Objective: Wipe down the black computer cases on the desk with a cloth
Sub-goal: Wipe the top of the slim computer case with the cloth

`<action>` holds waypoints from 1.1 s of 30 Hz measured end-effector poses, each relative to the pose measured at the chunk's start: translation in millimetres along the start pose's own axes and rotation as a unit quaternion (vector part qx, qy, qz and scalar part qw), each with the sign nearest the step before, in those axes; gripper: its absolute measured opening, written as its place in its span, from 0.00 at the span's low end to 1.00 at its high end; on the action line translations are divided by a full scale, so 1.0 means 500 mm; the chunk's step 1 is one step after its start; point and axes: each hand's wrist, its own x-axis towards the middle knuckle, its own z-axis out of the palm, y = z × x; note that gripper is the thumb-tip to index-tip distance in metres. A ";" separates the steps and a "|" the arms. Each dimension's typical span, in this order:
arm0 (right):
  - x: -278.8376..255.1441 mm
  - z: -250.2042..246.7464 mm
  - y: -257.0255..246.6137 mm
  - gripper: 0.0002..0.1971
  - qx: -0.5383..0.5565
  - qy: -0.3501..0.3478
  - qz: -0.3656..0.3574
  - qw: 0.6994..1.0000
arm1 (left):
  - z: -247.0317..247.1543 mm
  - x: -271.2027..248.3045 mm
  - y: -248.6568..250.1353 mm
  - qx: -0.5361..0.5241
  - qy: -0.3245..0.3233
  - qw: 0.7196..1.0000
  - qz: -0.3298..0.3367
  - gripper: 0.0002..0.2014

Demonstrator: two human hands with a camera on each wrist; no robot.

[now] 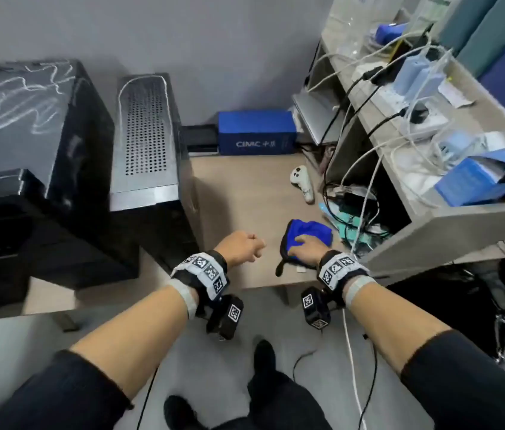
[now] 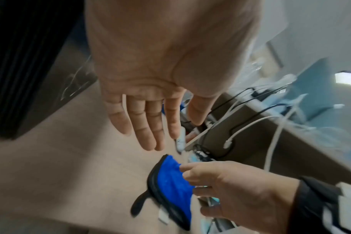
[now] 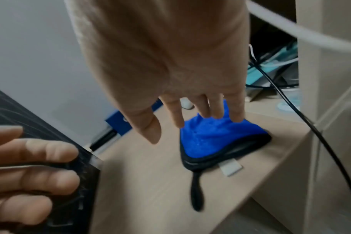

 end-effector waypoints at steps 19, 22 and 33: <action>-0.003 -0.023 0.022 0.10 0.364 -0.027 0.007 0.931 | 0.074 0.063 0.014 -0.169 0.003 0.969 -0.181 0.12; -0.091 -0.072 -0.021 0.06 0.472 -0.051 -0.059 0.878 | 0.077 0.026 0.040 -0.219 -0.017 0.965 -0.147 0.15; -0.380 -0.166 -0.165 0.21 0.457 -0.013 -0.321 0.829 | -0.042 -0.207 0.199 -0.189 0.098 0.961 0.176 0.13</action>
